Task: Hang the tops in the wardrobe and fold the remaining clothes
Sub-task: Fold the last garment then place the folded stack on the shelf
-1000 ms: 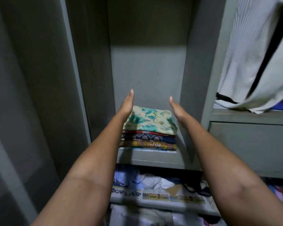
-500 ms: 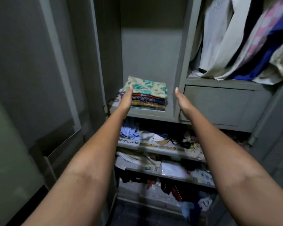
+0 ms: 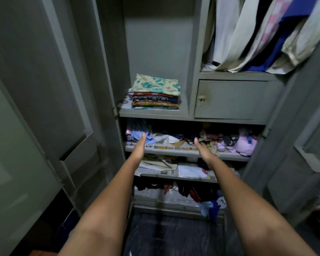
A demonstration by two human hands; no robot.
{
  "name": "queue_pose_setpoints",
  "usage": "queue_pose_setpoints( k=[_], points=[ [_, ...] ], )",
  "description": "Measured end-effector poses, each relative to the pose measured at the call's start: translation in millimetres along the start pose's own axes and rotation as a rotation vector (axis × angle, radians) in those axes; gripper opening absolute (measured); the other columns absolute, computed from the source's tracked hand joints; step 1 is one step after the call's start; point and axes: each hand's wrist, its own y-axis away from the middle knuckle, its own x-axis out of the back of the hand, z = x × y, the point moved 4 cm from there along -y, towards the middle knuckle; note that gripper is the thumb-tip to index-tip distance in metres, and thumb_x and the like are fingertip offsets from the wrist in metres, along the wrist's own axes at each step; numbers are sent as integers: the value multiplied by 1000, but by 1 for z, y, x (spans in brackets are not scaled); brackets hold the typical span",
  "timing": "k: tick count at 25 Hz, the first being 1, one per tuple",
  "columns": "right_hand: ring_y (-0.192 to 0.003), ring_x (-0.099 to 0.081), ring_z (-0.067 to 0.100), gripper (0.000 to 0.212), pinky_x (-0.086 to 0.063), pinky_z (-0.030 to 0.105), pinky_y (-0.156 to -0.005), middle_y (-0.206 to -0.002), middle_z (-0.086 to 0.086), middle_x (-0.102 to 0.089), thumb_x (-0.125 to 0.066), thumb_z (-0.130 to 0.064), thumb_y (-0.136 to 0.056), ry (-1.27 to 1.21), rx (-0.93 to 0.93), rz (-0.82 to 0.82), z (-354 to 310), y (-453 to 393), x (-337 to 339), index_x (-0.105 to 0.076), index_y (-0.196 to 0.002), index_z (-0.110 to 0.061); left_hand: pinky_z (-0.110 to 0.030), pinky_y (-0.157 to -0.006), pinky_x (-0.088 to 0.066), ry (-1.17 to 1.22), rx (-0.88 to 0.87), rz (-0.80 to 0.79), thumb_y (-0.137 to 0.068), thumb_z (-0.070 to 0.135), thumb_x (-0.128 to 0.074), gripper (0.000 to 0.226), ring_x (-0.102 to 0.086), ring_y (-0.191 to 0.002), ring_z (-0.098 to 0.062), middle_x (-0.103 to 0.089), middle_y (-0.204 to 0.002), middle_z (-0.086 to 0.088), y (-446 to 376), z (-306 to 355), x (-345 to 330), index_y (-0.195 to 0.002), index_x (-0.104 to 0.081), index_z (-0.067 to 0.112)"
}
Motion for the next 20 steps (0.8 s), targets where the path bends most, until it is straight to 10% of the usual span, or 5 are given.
queue_pose_setpoints(
  k=[10, 16, 20],
  points=[
    [-146, -15, 19, 76, -13, 32, -116, -159, 5, -13, -37, -51, -98, -164, 192, 527, -71, 77, 88, -9, -152, -6, -38, -117, -13, 27, -323, -398, -98, 57, -24, 66, -16, -146, -18, -20, -158, 1, -31, 127, -90, -152, -19, 19],
    [-143, -25, 19, 105, -18, 33, -117, -156, 3, -25, -46, -78, -77, -287, 59, 959, -2, 249, 114, -21, -151, -8, -27, -112, -25, 32, -281, -873, -100, 49, -30, 62, -38, -126, -7, -36, -146, 5, 71, 119, -214, -147, -32, 7],
    [-144, -22, 23, 80, -20, 35, -113, -157, 6, -21, -39, -57, -95, -317, -61, 1254, 37, 394, 121, -13, -152, -9, -34, -116, -18, -17, -253, -1195, -101, 46, -26, 60, -28, -142, -18, -31, -153, -4, 198, 107, -278, -150, -23, 11]
  ],
)
